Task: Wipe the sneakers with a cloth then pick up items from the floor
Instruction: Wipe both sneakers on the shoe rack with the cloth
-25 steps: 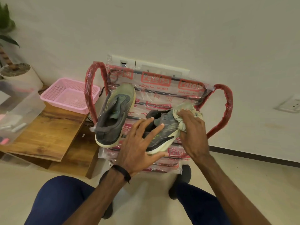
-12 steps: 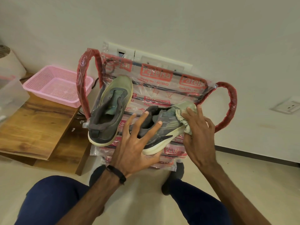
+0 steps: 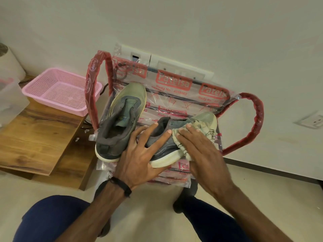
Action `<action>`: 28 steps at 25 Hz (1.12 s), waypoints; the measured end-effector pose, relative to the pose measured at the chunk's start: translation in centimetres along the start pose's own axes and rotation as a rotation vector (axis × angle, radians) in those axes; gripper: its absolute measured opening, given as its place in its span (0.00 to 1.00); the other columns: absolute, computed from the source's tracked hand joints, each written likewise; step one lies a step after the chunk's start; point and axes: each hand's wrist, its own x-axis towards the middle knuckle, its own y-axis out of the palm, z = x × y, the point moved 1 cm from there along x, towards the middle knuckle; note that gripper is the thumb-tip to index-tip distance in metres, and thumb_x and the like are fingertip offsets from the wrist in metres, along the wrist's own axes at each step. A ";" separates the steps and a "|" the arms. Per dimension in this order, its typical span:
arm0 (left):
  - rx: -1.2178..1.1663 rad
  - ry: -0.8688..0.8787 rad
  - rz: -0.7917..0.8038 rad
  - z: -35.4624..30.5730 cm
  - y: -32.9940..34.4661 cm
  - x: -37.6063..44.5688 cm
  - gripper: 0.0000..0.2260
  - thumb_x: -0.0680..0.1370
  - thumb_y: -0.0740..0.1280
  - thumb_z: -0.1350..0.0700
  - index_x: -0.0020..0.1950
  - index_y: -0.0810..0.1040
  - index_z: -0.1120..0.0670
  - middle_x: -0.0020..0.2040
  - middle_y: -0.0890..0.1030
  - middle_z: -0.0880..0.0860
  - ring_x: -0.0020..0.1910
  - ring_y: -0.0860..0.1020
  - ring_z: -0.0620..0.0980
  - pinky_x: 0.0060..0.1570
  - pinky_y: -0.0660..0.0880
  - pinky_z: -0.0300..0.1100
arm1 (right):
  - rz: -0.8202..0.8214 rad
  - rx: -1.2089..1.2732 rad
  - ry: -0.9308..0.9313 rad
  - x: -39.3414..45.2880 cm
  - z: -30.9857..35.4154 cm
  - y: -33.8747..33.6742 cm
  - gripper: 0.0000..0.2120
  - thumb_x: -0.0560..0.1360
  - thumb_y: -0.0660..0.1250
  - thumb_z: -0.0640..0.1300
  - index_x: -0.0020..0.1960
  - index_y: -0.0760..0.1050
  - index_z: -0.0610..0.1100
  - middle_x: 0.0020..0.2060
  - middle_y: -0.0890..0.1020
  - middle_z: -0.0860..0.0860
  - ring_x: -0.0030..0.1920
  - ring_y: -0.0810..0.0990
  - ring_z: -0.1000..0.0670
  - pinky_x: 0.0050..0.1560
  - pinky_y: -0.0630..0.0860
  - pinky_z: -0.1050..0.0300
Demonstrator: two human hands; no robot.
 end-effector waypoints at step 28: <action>0.111 0.189 -0.072 -1.6 1.3 -1.3 0.33 0.72 0.75 0.48 0.76 0.70 0.50 0.73 0.73 0.49 0.63 0.75 0.63 0.48 0.80 0.53 | 0.046 0.062 0.365 -2.9 -2.5 -0.9 0.29 0.70 0.70 0.29 0.70 0.75 0.44 0.70 0.76 0.47 0.76 0.65 0.48 0.71 0.69 0.40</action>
